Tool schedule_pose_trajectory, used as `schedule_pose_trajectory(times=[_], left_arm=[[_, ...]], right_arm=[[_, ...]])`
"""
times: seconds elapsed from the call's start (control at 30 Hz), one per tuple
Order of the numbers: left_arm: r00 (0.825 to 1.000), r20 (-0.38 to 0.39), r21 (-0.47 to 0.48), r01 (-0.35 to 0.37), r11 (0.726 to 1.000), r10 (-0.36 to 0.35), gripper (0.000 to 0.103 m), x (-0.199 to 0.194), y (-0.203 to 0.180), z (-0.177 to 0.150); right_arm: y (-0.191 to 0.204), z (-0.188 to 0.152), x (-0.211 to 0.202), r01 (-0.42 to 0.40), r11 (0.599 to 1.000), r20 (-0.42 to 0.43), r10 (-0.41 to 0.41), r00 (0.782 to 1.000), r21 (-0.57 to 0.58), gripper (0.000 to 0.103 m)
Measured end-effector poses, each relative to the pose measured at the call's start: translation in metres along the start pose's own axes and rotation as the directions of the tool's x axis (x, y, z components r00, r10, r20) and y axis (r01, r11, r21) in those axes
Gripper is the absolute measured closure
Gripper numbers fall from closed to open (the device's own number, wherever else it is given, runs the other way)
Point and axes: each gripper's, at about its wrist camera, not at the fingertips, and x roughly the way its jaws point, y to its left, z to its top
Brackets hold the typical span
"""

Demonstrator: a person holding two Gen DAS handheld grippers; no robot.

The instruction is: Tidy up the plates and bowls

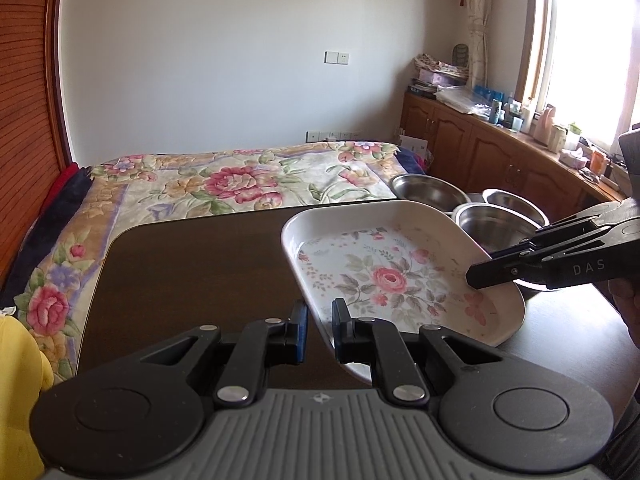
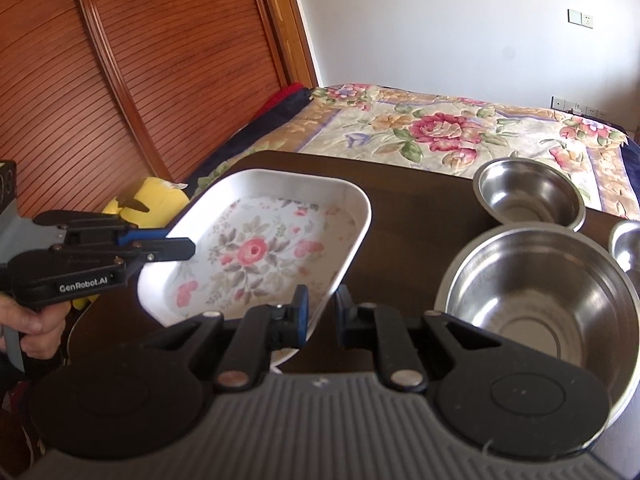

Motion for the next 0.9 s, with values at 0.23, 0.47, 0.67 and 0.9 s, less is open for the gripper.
schedule_pose_trajectory(times=[0.23, 0.47, 0.67, 0.9], left_arm=[[1.0, 0.0, -0.004, 0.006, 1.0, -0.006, 0.09, -0.011, -0.011, -0.01], [1.0, -0.003, -0.005, 0.009, 1.0, -0.009, 0.09, -0.022, -0.021, -0.022], [1.0, -0.006, -0.012, 0.013, 1.0, -0.014, 0.09, -0.034, -0.023, -0.035], [1.0, -0.019, -0.031, 0.015, 0.999, -0.016, 0.09, -0.041, -0.024, -0.049]], right_arm=[[0.002, -0.01, -0.009, -0.002, 1.0, 0.009, 0.002, 1.0, -0.001, 0.087], [0.005, -0.016, -0.014, -0.003, 1.0, 0.011, 0.003, 1.0, -0.002, 0.087], [0.012, -0.027, -0.023, -0.007, 1.0, 0.014, 0.007, 1.0, -0.006, 0.087], [0.017, -0.034, -0.026, -0.014, 1.0, 0.005, 0.014, 1.0, -0.022, 0.087]])
